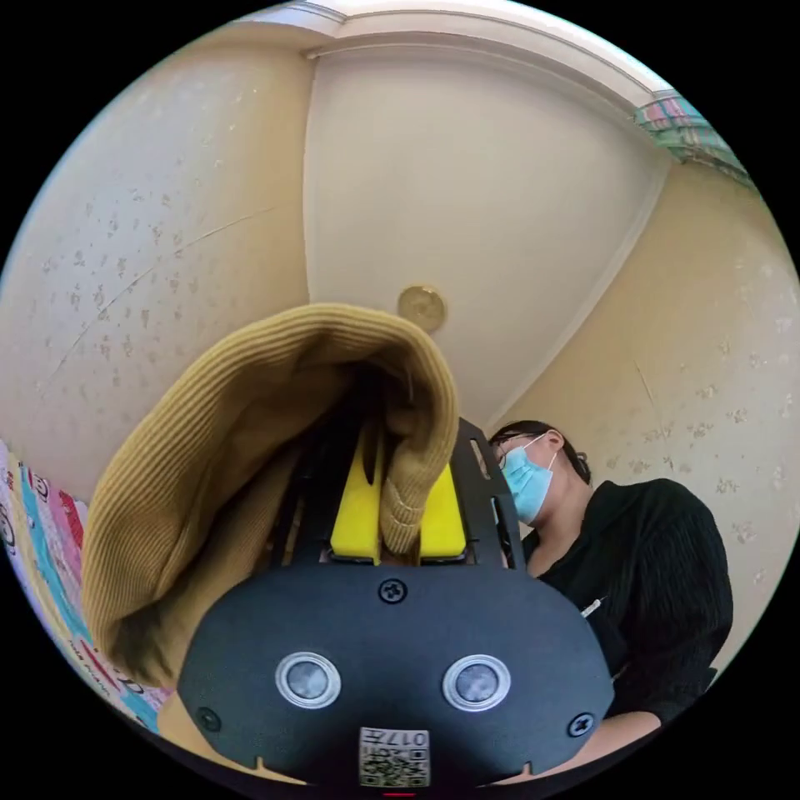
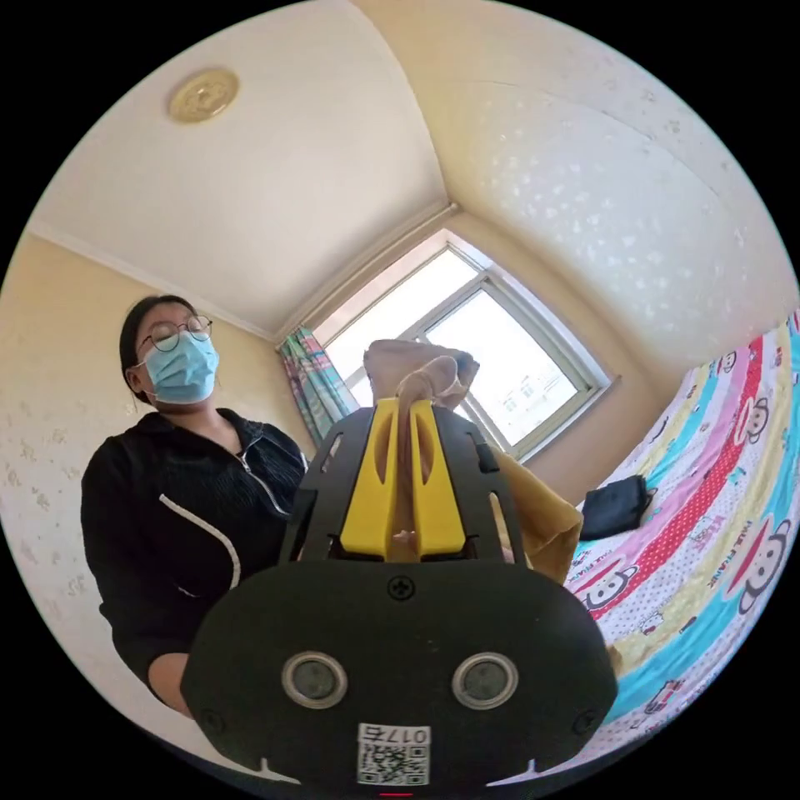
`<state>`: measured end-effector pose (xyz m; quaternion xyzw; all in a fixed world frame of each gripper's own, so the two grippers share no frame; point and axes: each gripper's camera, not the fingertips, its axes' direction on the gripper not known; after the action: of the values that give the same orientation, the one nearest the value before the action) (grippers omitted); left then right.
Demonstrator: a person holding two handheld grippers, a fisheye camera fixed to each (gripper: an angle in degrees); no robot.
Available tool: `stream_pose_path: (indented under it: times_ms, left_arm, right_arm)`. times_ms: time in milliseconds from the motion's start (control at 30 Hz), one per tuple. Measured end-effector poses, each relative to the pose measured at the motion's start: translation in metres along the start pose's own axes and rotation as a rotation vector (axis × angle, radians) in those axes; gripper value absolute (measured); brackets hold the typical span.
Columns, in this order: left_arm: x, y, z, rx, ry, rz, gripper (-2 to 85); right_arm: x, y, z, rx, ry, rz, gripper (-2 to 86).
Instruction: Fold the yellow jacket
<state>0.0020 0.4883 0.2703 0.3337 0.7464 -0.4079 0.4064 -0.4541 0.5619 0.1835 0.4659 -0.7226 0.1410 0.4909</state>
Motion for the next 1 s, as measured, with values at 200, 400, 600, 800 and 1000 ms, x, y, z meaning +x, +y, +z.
stream_pose_path:
  times_ms: [200,400,600,800,1000]
  left_arm:
    - [-0.049,0.062,-0.04,-0.362,-0.301,-0.274,7.4]
    - [-0.089,0.177,-0.079,-0.474,-0.219,-0.677,10.3]
    - [-0.067,0.208,-0.111,-0.333,-0.211,-0.725,10.4]
    - [-0.056,0.136,0.013,-0.502,-0.237,-0.274,13.6]
    - [-0.078,0.16,0.159,-0.697,-0.378,0.046,18.2]
  right_arm:
    - [-0.059,-0.072,-0.022,0.137,0.029,-0.161,2.5]
    - [-0.075,-0.119,0.002,0.116,-0.145,-0.214,2.2]
    - [-0.095,-0.147,0.004,0.139,-0.389,-0.243,2.2]
    - [-0.143,-0.154,0.03,0.012,-0.459,-0.29,2.0]
    - [-0.152,-0.133,0.056,0.003,-0.522,-0.233,1.9]
